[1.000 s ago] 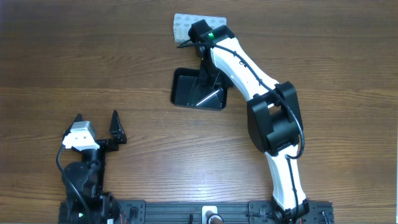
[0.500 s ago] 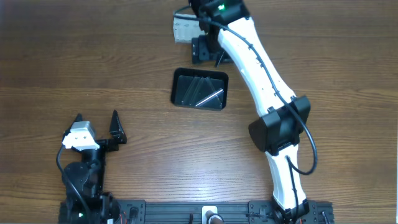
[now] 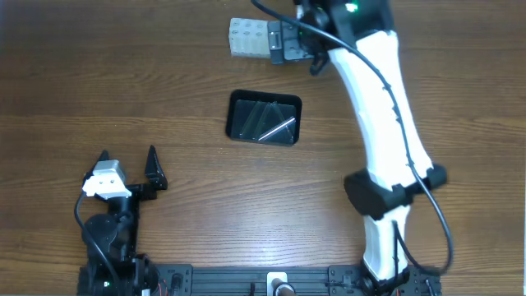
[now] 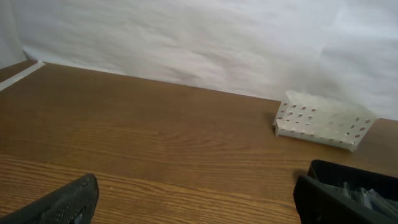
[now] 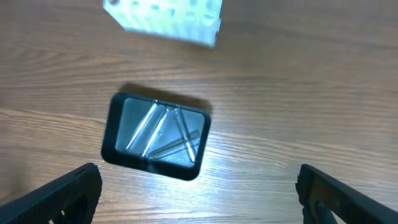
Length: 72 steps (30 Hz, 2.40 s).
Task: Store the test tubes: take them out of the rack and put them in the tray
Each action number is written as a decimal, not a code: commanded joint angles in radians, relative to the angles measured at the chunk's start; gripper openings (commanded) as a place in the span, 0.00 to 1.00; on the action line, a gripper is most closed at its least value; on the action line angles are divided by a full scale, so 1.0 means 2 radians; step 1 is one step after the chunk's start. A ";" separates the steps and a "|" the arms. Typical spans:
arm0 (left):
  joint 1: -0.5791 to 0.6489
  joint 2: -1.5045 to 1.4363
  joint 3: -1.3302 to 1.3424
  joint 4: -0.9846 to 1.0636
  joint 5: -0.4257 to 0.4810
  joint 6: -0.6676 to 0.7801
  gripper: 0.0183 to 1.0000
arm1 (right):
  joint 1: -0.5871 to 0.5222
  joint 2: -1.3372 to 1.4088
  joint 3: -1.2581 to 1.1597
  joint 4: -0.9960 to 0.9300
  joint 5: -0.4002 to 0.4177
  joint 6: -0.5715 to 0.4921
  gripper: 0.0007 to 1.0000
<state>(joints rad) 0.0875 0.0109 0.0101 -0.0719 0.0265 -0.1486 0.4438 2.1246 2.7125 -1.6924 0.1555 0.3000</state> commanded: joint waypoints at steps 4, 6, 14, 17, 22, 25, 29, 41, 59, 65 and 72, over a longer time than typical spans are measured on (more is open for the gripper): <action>0.003 -0.004 -0.002 -0.002 0.000 0.009 1.00 | -0.023 -0.112 -0.012 -0.003 0.019 -0.027 0.99; 0.003 -0.004 -0.002 -0.002 0.000 0.009 1.00 | -0.027 -0.144 -0.044 -0.003 0.028 -0.028 0.99; 0.003 -0.004 -0.002 -0.002 0.000 0.009 1.00 | -0.063 -0.324 -0.277 0.017 0.066 -0.028 0.99; 0.003 -0.004 -0.002 -0.002 0.000 0.009 1.00 | -0.080 -0.393 -0.371 0.064 0.091 -0.040 0.99; 0.003 -0.004 -0.002 -0.002 0.000 0.009 1.00 | -0.098 -0.503 -0.544 0.207 0.091 -0.140 0.99; 0.003 -0.004 -0.002 -0.002 0.000 0.009 1.00 | -0.102 -0.559 -0.644 0.314 0.091 -0.189 0.99; 0.003 -0.004 -0.002 -0.002 0.000 0.009 1.00 | -0.103 -0.630 -0.780 0.516 0.091 -0.258 0.99; 0.003 -0.004 -0.002 -0.002 0.000 0.009 1.00 | -0.124 -0.752 -1.096 0.956 0.091 -0.267 0.99; 0.003 -0.004 -0.002 -0.002 0.000 0.009 1.00 | -0.161 -0.780 -1.310 1.176 0.091 -0.267 0.99; 0.003 -0.004 -0.002 -0.002 0.000 0.009 1.00 | -0.181 -0.842 -1.354 1.151 0.091 -0.267 0.99; 0.003 -0.004 -0.002 -0.002 0.000 0.009 1.00 | -0.202 -0.939 -1.353 1.018 0.089 -0.267 0.99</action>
<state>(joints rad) 0.0875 0.0109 0.0101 -0.0719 0.0265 -0.1486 0.0536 0.3271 0.0109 0.4107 0.3328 -0.2359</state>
